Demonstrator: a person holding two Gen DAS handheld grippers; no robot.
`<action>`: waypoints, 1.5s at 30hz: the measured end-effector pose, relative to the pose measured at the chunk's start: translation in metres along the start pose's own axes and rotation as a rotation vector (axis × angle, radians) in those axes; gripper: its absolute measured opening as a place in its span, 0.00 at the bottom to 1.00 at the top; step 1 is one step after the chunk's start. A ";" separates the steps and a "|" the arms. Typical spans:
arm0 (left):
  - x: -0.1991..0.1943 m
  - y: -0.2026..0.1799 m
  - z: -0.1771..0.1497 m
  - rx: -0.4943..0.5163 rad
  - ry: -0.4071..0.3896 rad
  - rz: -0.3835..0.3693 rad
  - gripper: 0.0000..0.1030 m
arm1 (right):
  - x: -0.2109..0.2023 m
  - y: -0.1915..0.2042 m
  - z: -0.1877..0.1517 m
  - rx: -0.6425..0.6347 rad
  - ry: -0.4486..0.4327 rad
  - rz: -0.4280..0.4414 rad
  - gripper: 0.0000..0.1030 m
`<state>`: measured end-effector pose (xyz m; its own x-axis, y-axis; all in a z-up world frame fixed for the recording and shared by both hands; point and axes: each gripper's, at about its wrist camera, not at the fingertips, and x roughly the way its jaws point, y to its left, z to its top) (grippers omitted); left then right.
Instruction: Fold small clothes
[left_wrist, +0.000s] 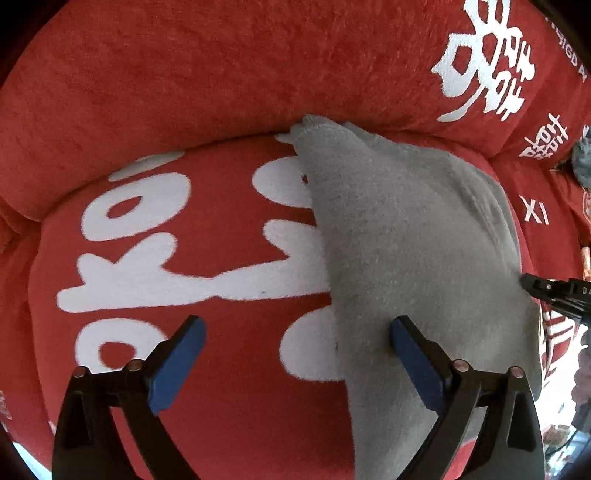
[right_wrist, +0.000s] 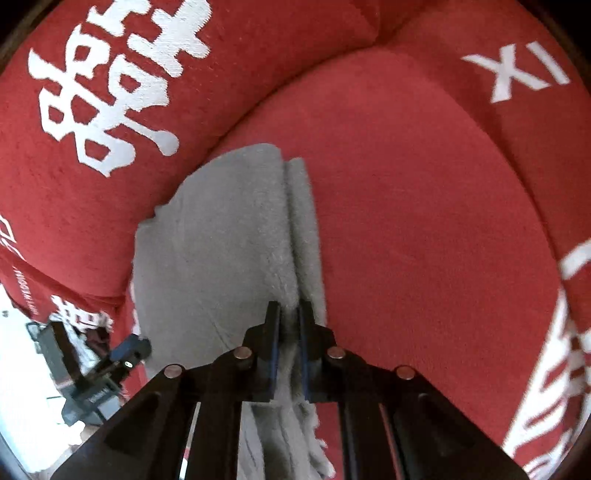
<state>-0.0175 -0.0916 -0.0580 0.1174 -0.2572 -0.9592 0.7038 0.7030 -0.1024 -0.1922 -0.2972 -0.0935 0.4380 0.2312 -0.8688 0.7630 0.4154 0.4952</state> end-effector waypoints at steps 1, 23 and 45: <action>-0.002 0.002 0.000 0.002 0.000 0.004 0.98 | -0.004 -0.001 -0.002 0.002 0.001 -0.030 0.08; 0.005 -0.027 -0.077 0.101 0.145 -0.059 0.98 | -0.026 0.043 -0.096 -0.203 0.072 -0.076 0.12; -0.025 -0.019 -0.068 0.056 0.158 -0.005 0.98 | -0.038 0.027 -0.109 -0.059 0.058 -0.195 0.15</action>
<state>-0.0809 -0.0534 -0.0495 0.0054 -0.1501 -0.9887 0.7426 0.6627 -0.0966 -0.2404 -0.1986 -0.0481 0.2547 0.1910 -0.9480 0.8006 0.5081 0.3175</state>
